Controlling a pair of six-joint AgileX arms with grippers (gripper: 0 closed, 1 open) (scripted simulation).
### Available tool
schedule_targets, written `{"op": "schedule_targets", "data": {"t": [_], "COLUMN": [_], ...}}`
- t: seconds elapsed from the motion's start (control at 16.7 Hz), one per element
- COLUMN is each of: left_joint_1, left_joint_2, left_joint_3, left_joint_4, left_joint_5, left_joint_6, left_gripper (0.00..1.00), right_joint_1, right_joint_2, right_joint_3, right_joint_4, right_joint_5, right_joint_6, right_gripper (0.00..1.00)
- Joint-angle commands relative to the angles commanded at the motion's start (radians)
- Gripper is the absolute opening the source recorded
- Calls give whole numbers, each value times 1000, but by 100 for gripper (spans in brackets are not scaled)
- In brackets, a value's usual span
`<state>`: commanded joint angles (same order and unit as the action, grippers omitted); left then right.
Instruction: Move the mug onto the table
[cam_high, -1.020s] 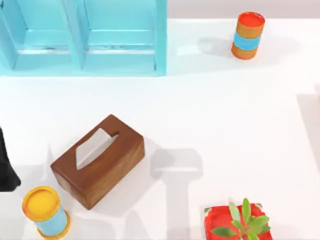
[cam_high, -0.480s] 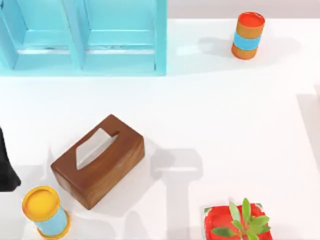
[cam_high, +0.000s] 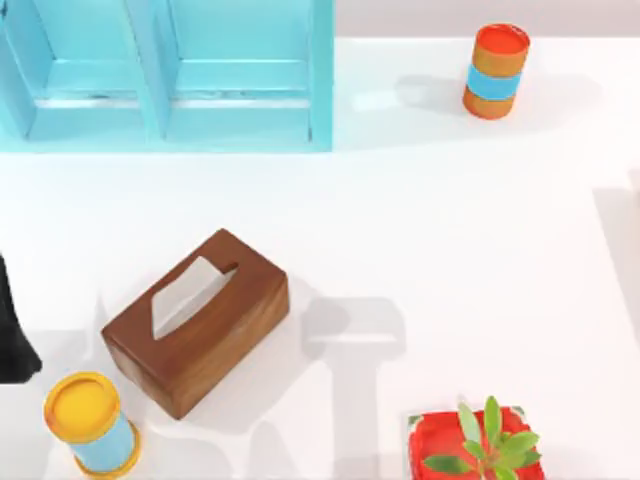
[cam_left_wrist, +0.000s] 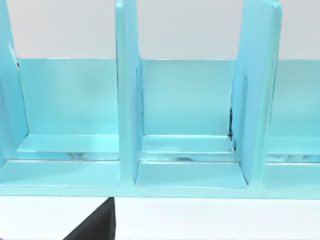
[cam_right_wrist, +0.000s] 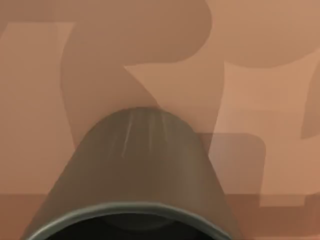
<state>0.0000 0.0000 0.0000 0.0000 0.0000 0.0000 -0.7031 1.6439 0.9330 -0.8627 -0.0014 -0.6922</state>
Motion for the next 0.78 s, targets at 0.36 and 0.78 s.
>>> {"op": "schedule_targets", "data": {"t": [0.36, 0.78], "left_joint_1": [0, 0], "left_joint_2": [0, 0], "left_joint_3": [0, 0], "left_joint_4": [0, 0], "left_joint_5": [0, 0], "left_joint_6": [0, 0], "left_gripper": [100, 100], "right_joint_1": [0, 3], "right_joint_2": [0, -3], "right_joint_3": [0, 2], "right_joint_4": [0, -3], "right_joint_5": [0, 0], "right_joint_6": [0, 3], "right_gripper": [0, 0]}}
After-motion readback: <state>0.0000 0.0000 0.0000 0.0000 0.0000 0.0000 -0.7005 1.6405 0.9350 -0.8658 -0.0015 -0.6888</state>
